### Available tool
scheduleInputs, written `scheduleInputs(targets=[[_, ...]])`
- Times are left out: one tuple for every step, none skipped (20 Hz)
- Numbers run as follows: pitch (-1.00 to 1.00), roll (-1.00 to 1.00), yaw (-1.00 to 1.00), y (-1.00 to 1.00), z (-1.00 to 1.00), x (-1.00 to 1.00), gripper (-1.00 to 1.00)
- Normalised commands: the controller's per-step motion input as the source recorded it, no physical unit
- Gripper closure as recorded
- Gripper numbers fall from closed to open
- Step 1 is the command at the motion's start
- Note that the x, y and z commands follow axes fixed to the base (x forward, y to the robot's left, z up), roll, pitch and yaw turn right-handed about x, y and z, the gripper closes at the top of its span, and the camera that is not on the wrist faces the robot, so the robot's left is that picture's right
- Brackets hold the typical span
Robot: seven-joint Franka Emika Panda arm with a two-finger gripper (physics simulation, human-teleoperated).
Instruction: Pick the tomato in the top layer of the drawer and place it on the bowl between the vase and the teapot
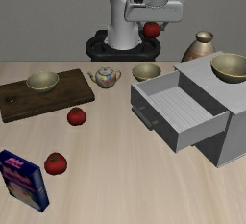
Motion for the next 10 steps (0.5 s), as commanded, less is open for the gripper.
scheduleInputs(targets=[[0.0, 0.0, 0.0, 0.0, -1.0, 0.0, 1.0], [0.0, 0.0, 0.0, 0.0, -1.0, 0.0, 1.0], [0.0, 0.0, 0.0, 0.0, -1.0, 0.0, 1.0], [0.0, 0.0, 0.0, 0.0, -1.0, 0.0, 1.0], [0.0, 0.0, 0.0, 0.0, -1.0, 0.0, 1.0], [0.0, 0.0, 0.0, 0.0, -1.0, 0.0, 1.0], [0.0, 0.0, 0.0, 0.0, -1.0, 0.0, 1.0], [0.0, 0.0, 0.0, 0.0, -1.0, 0.0, 1.0], [0.0, 0.0, 0.0, 0.0, -1.0, 0.0, 1.0], [0.0, 0.0, 0.0, 0.0, 0.0, -1.0, 1.0]])
